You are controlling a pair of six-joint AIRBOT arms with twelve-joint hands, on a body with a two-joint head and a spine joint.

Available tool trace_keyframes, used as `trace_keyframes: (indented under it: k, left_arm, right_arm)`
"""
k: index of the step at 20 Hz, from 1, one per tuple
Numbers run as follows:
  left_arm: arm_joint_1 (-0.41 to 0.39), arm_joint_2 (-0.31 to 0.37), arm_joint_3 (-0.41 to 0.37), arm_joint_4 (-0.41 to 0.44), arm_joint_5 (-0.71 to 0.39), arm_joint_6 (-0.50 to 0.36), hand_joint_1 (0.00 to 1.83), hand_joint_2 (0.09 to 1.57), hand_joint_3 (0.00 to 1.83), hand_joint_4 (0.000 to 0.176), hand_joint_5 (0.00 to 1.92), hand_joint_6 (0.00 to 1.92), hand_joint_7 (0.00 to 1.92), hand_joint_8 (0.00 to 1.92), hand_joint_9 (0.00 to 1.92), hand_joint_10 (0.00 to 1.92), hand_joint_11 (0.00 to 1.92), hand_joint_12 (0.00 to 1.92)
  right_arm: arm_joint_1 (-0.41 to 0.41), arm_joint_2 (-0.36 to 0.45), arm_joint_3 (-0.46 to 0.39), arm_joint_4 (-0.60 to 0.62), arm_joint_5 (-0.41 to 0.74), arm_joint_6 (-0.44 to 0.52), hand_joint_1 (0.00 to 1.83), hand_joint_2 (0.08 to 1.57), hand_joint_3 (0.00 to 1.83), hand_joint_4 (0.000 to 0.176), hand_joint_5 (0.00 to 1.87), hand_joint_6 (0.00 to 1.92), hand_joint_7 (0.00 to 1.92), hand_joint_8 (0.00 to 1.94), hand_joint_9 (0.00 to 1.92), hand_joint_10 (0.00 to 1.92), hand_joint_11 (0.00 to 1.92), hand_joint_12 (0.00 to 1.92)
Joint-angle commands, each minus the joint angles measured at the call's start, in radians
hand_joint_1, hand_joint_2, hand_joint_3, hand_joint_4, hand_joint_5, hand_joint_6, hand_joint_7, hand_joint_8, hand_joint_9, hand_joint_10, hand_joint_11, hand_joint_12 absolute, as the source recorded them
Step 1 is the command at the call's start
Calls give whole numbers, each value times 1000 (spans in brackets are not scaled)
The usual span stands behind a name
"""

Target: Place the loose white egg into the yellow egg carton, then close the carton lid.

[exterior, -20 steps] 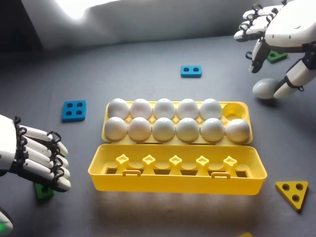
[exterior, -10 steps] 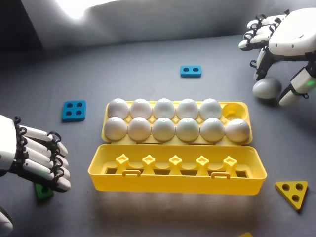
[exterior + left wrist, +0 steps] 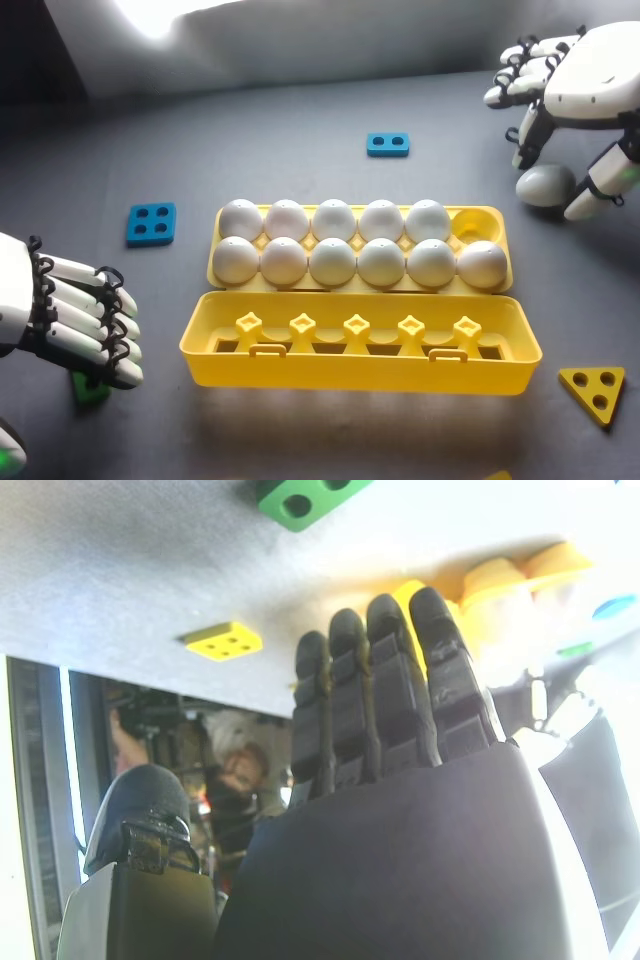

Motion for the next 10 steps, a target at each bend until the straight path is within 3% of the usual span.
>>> trace_keyframes:
  k: [1,4,6,10]
  left_arm:
    - [-7,13,4,-60,-50,-7,0,1163,1,0,293,0,294,1,236,0,0,433]
    - [-9,13,4,-60,-50,-7,0,1164,1,0,295,1,294,1,238,2,0,434]
    - [-9,12,4,-60,-50,-8,0,1160,0,0,280,0,279,0,225,0,0,415]
    - [-9,13,4,-60,-50,-9,0,1160,0,0,298,2,302,2,243,2,0,471]
  right_arm:
    - [4,13,2,35,29,0,815,816,2,159,883,5,176,1,104,4,0,0]
    - [4,10,-1,35,29,0,819,811,0,164,880,3,180,2,119,9,0,0]
    - [4,10,-5,36,29,0,844,811,0,146,895,9,188,4,127,11,0,0]
    - [4,10,-8,36,29,0,849,823,4,141,940,21,203,7,117,4,0,0]
